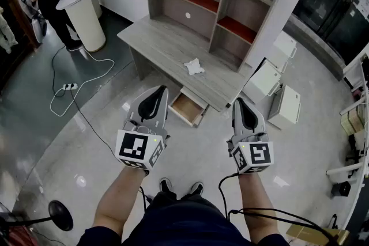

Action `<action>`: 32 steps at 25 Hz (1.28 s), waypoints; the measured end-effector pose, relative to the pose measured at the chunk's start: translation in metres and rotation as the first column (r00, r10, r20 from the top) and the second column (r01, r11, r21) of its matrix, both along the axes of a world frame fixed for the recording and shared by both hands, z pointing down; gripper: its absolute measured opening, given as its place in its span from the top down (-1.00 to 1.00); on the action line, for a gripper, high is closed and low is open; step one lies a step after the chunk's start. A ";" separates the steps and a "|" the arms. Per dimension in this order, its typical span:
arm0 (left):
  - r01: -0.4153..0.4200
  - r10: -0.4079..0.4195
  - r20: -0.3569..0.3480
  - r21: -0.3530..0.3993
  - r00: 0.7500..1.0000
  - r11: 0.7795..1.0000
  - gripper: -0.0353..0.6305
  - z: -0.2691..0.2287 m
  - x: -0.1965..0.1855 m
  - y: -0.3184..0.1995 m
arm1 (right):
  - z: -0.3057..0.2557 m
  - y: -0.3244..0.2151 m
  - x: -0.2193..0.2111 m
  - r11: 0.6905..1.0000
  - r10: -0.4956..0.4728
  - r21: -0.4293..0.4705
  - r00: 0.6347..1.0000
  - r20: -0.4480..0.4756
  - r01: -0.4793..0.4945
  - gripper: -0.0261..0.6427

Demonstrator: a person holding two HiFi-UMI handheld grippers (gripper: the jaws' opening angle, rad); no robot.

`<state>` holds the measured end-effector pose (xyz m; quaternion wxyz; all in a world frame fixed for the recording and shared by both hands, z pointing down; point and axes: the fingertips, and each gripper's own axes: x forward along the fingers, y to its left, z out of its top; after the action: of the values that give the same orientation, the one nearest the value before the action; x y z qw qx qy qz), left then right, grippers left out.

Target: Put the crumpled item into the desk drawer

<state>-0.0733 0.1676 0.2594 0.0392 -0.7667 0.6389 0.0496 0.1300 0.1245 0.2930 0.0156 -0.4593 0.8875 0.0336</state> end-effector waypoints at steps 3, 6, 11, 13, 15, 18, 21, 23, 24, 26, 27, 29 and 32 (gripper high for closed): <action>0.004 -0.004 -0.008 -0.003 1.000 1.000 0.88 0.002 -0.008 0.000 | -0.001 0.001 -0.002 1.000 0.011 0.001 1.000 0.002 -0.011 0.90; 0.005 -0.005 -0.009 -0.002 1.000 1.000 0.88 0.002 -0.017 -0.002 | -0.003 0.001 -0.004 1.000 0.024 -0.001 1.000 -0.005 -0.024 0.90; 0.013 -0.015 -0.044 -0.048 0.999 0.999 0.88 0.016 -0.051 -0.013 | 0.000 -0.006 -0.010 0.997 0.047 -0.054 0.999 -0.017 -0.047 0.90; 0.017 -0.022 -0.065 -0.066 0.998 0.998 0.88 0.021 -0.068 -0.013 | -0.002 -0.006 -0.015 0.997 0.062 -0.051 0.998 -0.017 -0.062 0.90; 0.017 -0.022 -0.071 -0.070 0.997 0.997 0.88 0.023 -0.081 -0.010 | -0.006 -0.004 -0.022 0.996 0.075 -0.041 0.997 -0.017 -0.075 0.90; 0.005 -0.010 -0.079 -0.074 0.997 0.997 0.88 0.027 -0.096 -0.007 | -0.010 0.001 -0.035 0.996 0.091 -0.023 0.996 -0.015 -0.091 0.90; -0.005 -0.002 -0.096 -0.082 0.995 0.997 0.88 0.034 -0.106 -0.006 | -0.009 0.004 -0.043 0.995 0.102 -0.017 0.995 -0.020 -0.102 0.90; -0.008 -0.001 -0.107 -0.083 0.994 0.997 0.88 0.036 -0.111 -0.008 | -0.008 0.005 -0.047 0.994 0.104 -0.017 0.994 -0.025 -0.105 0.90; -0.008 -0.001 -0.111 -0.083 0.994 0.997 0.88 0.036 -0.113 -0.009 | -0.009 0.004 -0.049 0.994 0.104 -0.015 0.994 -0.027 -0.105 0.90; -0.008 -0.002 -0.118 -0.083 0.993 0.996 0.88 0.038 -0.115 -0.016 | -0.010 -0.001 -0.051 0.994 0.107 -0.005 0.994 -0.025 -0.107 0.90; -0.008 -0.002 -0.120 -0.086 0.993 0.996 0.88 0.040 -0.116 -0.020 | -0.011 -0.005 -0.052 0.994 0.109 0.000 0.994 -0.020 -0.109 0.90; -0.008 -0.003 -0.123 -0.094 0.992 0.996 0.88 0.045 -0.115 -0.027 | -0.010 -0.014 -0.052 0.994 0.112 0.004 0.994 -0.007 -0.112 0.90; -0.004 -0.008 -0.111 -0.103 0.994 0.995 0.88 0.049 -0.112 -0.041 | -0.006 -0.033 -0.055 0.995 0.098 -0.004 0.995 0.017 -0.098 0.90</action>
<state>-0.1852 0.1270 0.3087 -0.0361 -0.7631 0.6425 0.0590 0.0747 0.0911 0.2868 0.0209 -0.5025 0.8639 0.0288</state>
